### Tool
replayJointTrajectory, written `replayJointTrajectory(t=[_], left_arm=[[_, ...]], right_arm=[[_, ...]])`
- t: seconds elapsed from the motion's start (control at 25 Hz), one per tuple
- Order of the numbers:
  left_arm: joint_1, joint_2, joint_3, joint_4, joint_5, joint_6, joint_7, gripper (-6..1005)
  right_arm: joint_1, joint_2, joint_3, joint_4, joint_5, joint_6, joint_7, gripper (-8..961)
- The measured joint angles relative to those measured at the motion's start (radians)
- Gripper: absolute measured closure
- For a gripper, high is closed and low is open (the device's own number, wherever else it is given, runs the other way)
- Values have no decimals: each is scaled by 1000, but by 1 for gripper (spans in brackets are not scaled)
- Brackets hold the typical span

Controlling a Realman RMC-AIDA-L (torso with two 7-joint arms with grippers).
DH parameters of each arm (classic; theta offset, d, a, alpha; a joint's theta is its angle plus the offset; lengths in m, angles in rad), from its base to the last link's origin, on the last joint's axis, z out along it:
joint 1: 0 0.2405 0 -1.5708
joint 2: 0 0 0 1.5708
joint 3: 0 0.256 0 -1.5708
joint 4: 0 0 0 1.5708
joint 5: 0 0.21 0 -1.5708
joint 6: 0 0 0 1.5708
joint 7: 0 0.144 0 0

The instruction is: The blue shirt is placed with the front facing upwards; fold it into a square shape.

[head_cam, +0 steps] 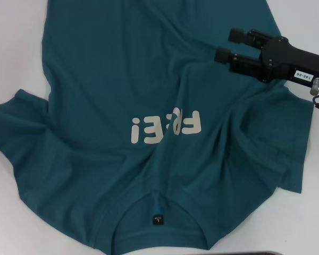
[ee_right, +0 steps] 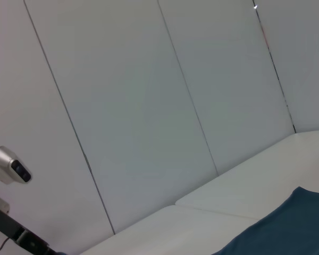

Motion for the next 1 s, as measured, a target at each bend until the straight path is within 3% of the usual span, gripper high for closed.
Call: replayJointTrajectory(t=[0.56, 1.0], left_arm=[[-10, -12, 1, 25, -255, 146, 9, 997], [-27, -18, 8, 58, -278, 135, 9, 997]], right_arm=[[0, 0, 0, 11, 1, 0, -5, 127], [-4, 0, 0, 22, 1, 0, -5, 128]])
